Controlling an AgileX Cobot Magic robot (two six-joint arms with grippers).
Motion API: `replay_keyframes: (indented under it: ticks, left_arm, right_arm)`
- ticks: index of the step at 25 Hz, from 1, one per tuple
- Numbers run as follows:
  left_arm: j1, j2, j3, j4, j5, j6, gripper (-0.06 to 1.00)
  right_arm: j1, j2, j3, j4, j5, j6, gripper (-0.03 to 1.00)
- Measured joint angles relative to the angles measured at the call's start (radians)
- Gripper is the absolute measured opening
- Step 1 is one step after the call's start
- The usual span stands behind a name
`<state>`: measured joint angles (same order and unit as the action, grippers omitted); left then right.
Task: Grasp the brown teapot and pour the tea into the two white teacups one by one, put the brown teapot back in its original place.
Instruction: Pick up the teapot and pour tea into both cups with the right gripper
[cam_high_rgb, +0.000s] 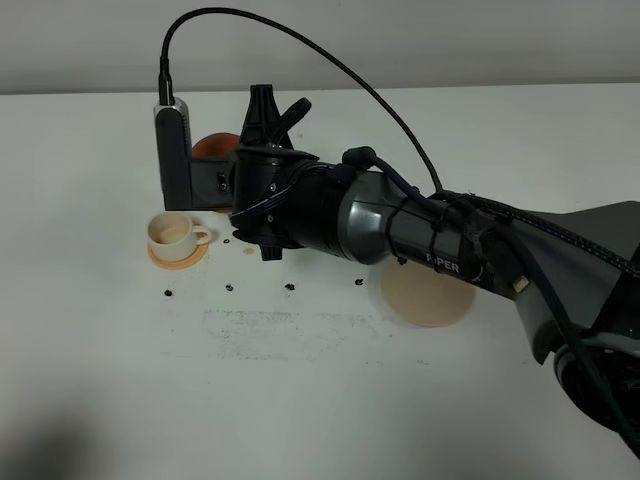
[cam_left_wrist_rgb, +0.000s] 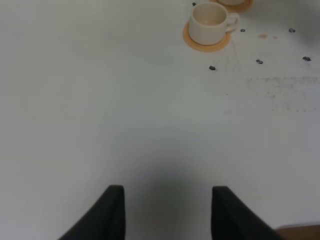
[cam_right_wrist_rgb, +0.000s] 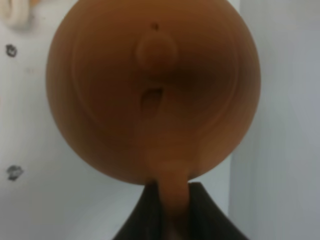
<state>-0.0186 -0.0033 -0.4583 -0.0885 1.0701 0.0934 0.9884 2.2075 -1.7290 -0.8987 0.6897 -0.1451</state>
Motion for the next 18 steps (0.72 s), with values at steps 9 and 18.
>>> replay_keyframes:
  ticks: [9,18]
  left_arm:
    - [0.0,0.0,0.0,0.0,0.0,0.0,0.43]
    - [0.0,0.0,0.0,0.0,0.0,0.0,0.43]
  right_arm:
    - [0.019,0.03,0.0,-0.076,-0.023,0.001,0.11]
    - [0.028,0.038,0.0,-0.168,-0.018,0.001,0.11]
